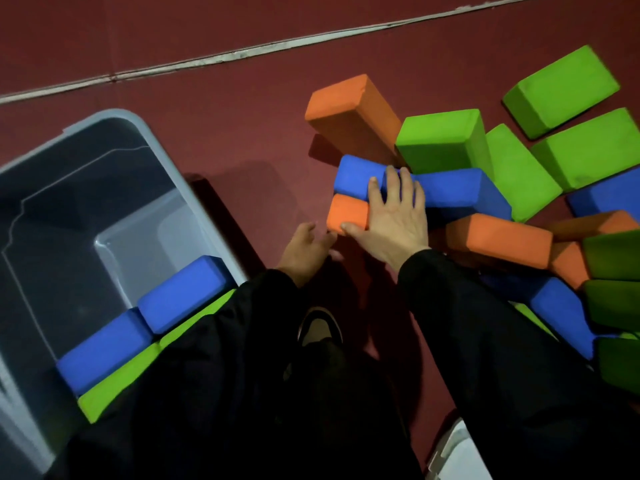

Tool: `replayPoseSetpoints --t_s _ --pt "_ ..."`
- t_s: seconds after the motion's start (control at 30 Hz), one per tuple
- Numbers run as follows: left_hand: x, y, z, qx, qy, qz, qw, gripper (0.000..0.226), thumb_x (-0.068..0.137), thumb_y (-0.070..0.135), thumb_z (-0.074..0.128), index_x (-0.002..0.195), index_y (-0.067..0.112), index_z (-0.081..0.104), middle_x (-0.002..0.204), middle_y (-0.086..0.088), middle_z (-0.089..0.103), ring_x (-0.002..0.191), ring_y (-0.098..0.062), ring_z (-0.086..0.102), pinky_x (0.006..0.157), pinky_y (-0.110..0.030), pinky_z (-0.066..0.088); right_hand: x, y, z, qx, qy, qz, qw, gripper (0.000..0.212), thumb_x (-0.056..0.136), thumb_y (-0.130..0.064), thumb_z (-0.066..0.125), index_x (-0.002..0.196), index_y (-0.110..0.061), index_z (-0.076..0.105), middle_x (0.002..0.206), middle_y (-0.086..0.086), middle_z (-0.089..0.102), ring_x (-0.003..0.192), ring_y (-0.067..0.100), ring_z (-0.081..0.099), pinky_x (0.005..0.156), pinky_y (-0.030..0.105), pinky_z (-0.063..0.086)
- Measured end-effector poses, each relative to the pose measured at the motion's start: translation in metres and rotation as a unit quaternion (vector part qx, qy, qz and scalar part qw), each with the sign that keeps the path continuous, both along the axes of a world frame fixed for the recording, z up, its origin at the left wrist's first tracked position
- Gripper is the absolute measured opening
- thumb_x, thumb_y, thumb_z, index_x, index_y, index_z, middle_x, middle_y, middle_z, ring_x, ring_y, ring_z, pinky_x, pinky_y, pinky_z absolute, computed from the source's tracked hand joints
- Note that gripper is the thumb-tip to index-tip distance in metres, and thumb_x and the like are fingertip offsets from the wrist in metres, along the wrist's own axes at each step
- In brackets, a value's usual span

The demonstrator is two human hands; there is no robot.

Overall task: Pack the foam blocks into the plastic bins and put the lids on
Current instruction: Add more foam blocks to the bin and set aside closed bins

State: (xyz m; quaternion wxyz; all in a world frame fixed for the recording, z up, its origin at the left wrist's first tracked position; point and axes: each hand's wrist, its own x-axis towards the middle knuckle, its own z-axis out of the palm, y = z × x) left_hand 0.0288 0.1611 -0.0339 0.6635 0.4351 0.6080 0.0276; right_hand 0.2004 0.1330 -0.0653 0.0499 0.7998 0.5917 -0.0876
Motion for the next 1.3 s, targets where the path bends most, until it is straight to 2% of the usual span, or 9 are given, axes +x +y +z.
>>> replayPoseSetpoints --t_s 0.07,0.17,0.27,0.4,0.57,0.8,1.03,1.17,1.3 --pt "0.014 0.000 -0.014 -0.062 -0.025 0.086 0.994 0.091 0.090 0.034 0.066 0.159 0.017 0.009 0.109 -0.008 0.066 0.103 -0.021 0.063 0.108 -0.044 0.043 -0.006 -0.006 -0.005 0.000 0.030 -0.016 0.999 0.098 0.081 -0.073 0.059 0.154 -0.012 0.036 0.167 0.027 0.011 0.155 0.045 0.010 0.121 0.063 0.009" --pt "0.032 -0.007 -0.031 -0.059 -0.070 0.129 0.987 0.128 0.061 0.052 0.072 0.157 0.035 -0.011 0.148 -0.006 0.049 0.128 -0.025 0.054 0.111 -0.050 0.041 -0.006 -0.014 -0.010 0.052 0.029 0.002 0.998 0.073 0.086 -0.054 0.063 0.143 -0.011 0.046 0.163 0.028 0.024 0.150 0.047 0.024 0.116 0.062 0.029" --pt "0.042 -0.017 -0.047 -0.010 -0.069 0.106 0.992 0.117 0.067 0.057 0.062 0.158 0.035 -0.007 0.152 -0.003 0.043 0.132 -0.025 0.051 0.110 -0.053 0.042 0.000 -0.016 -0.007 0.084 0.008 0.004 0.996 0.061 0.092 -0.060 0.049 0.134 -0.016 0.054 0.156 0.022 0.039 0.141 0.043 0.038 0.102 0.053 0.041" --pt "0.052 -0.018 -0.062 0.049 -0.004 0.141 0.989 0.081 0.082 0.063 0.059 0.140 0.018 0.025 0.118 0.002 0.056 0.111 -0.025 0.060 0.100 -0.055 0.049 0.012 -0.012 -0.005 0.099 0.068 -0.036 0.992 0.039 0.096 -0.040 0.050 0.129 -0.020 0.058 0.155 0.011 0.044 0.137 0.035 0.041 0.097 0.052 0.045" --pt "0.042 -0.022 -0.086 -0.013 0.074 0.177 0.981 0.082 0.074 0.064 0.069 0.122 0.012 0.028 0.106 -0.002 0.049 0.109 -0.031 0.059 0.091 -0.055 0.055 0.012 -0.028 -0.018 0.039 0.012 0.012 0.999 0.077 0.070 -0.022 0.074 0.141 -0.013 0.046 0.156 0.013 0.042 0.138 0.033 0.042 0.096 0.050 0.046" --pt "0.021 -0.035 -0.077 0.030 0.109 0.116 0.987 0.070 0.074 0.060 0.073 0.109 0.020 0.028 0.100 -0.001 0.054 0.099 -0.030 0.063 0.090 -0.052 0.056 0.015 -0.026 -0.036 0.025 -0.072 0.016 0.997 0.080 0.079 -0.030 0.072 0.152 -0.016 0.041 0.122 0.012 0.059 0.102 0.036 0.057 0.076 0.046 0.048" --pt "0.012 -0.025 -0.015 0.114 0.156 0.170 0.966 0.106 0.061 0.056 0.082 0.142 0.016 0.026 0.133 -0.017 0.055 0.119 -0.036 0.057 0.102 -0.042 0.047 0.019 -0.035 0.017 0.124 0.059 -0.078 0.987 0.077 0.079 -0.046 0.065 0.148 -0.017 0.044 0.138 0.010 0.053 0.120 0.039 0.050 0.083 0.047 0.050" --pt "-0.002 -0.027 0.032 0.206 0.153 0.168 0.952 0.095 0.058 0.060 0.079 0.132 0.012 0.043 0.120 -0.009 0.063 0.112 -0.032 0.062 0.098 -0.043 0.051 0.023 -0.049 0.059 0.205 0.095 -0.122 0.966 0.076 0.076 -0.045 0.061 0.144 -0.012 0.047 0.135 0.009 0.057 0.125 0.034 0.052 0.104 0.042 0.039" --pt "-0.024 -0.020 0.090 0.312 0.119 0.156 0.930 0.090 0.056 0.063 0.076 0.128 0.019 0.046 0.116 -0.003 0.063 0.110 -0.026 0.060 0.096 -0.040 0.051 0.018 -0.057 0.122 0.262 0.153 -0.162 0.939 0.070 0.071 -0.042 0.066 0.133 -0.013 0.053 0.122 0.011 0.061 0.112 0.037 0.054 0.094 0.042 0.040"
